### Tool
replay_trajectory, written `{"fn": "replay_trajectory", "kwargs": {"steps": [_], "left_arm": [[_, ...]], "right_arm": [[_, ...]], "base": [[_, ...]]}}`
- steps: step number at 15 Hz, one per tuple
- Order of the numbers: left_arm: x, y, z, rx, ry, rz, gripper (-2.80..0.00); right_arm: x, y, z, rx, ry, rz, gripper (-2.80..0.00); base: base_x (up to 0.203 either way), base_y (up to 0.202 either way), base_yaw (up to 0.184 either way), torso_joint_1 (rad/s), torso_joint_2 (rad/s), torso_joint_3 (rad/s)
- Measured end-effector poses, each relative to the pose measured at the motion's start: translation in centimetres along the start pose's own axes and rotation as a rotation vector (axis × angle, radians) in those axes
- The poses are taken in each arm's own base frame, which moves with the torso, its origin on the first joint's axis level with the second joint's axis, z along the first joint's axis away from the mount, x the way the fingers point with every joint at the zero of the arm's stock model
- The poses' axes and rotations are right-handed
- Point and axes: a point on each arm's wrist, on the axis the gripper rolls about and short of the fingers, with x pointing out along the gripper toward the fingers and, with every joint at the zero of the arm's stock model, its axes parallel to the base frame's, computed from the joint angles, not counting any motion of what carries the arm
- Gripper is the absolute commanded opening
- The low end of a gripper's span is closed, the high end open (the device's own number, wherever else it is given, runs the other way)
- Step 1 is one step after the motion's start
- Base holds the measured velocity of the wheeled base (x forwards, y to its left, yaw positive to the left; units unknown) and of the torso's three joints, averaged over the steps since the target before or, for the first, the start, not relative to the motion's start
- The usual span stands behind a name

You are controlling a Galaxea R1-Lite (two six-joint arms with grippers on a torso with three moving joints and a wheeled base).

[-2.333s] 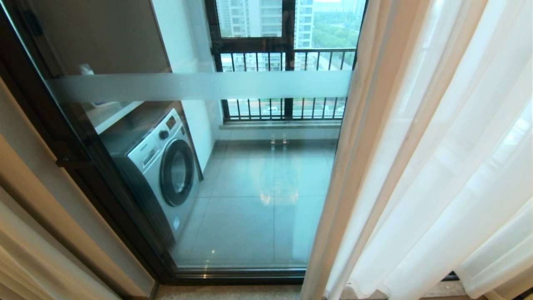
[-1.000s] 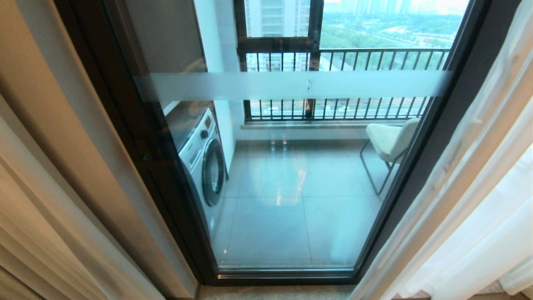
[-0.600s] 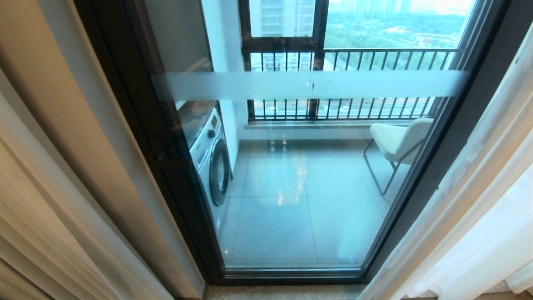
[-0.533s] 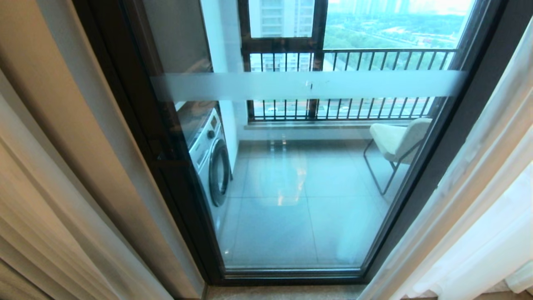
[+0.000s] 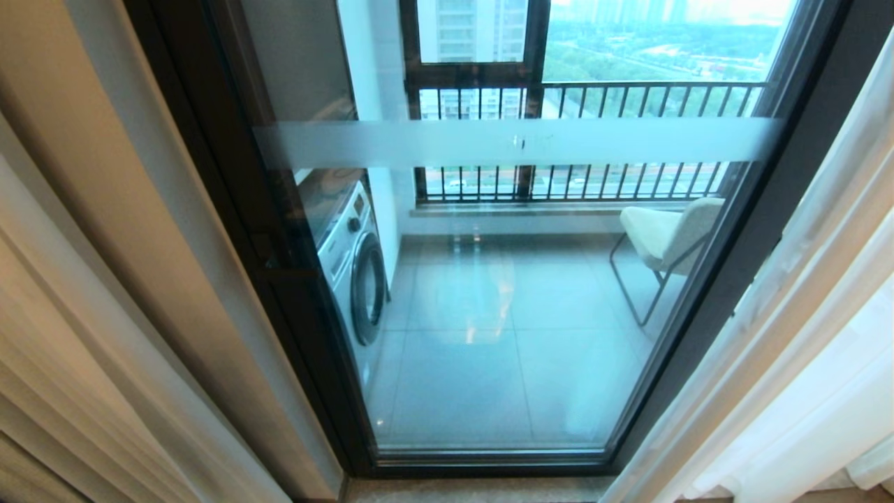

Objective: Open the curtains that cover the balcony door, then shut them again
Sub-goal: Close the inner curtains on both sides

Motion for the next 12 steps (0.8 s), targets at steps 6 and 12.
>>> {"fn": "replay_trajectory", "kwargs": {"steps": [6,12], "left_arm": [[-0.51,0.01,0.83,0.0,0.024,0.001,-2.8],[-0.57,0.02,0.87,0.0,0.03,0.007,-2.8]], "right_arm": [[0.0,0.0,0.0,0.0,0.0,0.0,-2.8],[0.0,0.0,0.0,0.0,0.0,-0.001,-2.8]], "base": [[0.0,0.0,0.0,0.0,0.0,0.0],[0.0,0.0,0.0,0.0,0.0,0.0]]}}
